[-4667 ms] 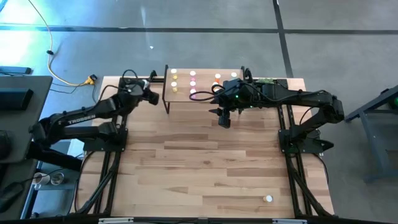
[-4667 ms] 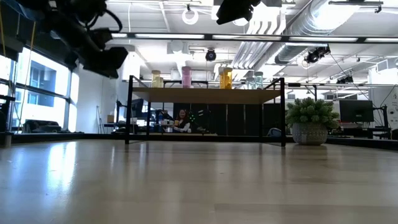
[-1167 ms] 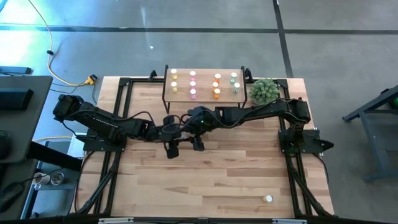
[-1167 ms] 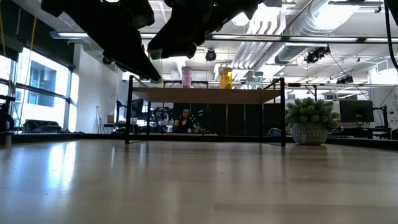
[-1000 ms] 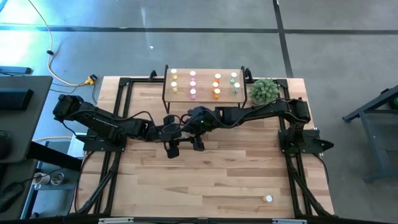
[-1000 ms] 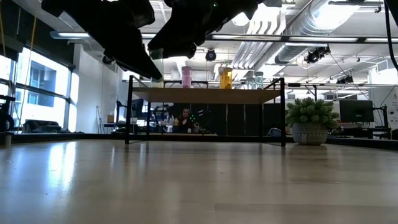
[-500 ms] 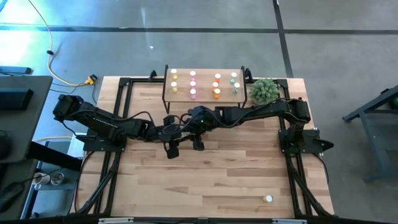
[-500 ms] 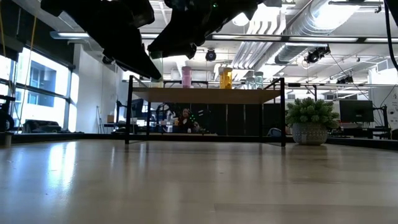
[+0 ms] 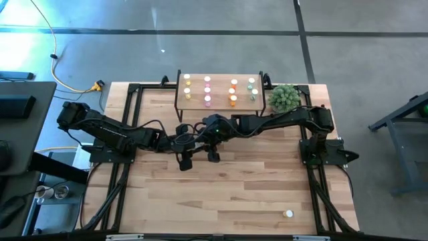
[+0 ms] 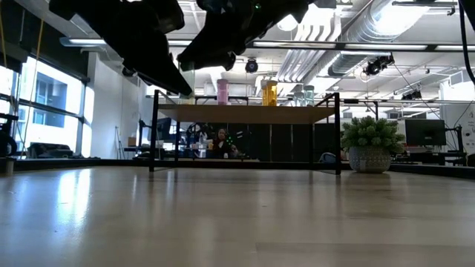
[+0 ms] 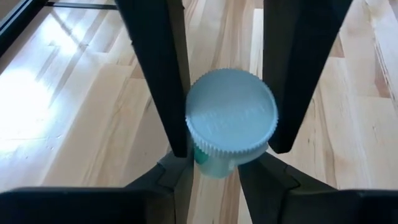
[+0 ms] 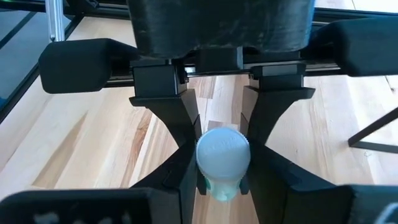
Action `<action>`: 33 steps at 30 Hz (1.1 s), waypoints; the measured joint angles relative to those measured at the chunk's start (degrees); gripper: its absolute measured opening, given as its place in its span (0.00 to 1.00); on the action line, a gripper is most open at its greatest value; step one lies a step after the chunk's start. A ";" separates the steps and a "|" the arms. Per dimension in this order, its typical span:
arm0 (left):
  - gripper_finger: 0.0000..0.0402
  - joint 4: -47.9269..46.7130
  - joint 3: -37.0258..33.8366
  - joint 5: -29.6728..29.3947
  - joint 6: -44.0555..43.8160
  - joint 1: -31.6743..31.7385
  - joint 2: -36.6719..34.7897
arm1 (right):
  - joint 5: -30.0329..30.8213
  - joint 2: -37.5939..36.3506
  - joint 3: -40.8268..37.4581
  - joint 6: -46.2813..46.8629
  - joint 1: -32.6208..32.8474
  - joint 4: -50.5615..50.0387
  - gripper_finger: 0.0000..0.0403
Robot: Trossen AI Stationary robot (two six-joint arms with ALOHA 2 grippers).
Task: Pick and place medicine bottles onto shelf by color
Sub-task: Put the blue pill bottle on the shelf aligned with the other blue pill bottles
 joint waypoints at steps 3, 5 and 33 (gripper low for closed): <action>0.33 -0.06 -0.02 -0.09 0.00 0.44 -0.02 | 0.33 -0.04 0.00 0.02 -0.09 -0.77 0.26; 0.37 -0.43 -0.02 -0.17 0.00 0.83 -0.02 | 0.43 -0.04 0.00 0.25 -0.35 -1.26 0.26; 0.48 -1.25 -0.02 -0.17 4.50 8.20 -0.06 | 0.95 -14.36 -0.02 -3.33 -10.34 -14.82 0.26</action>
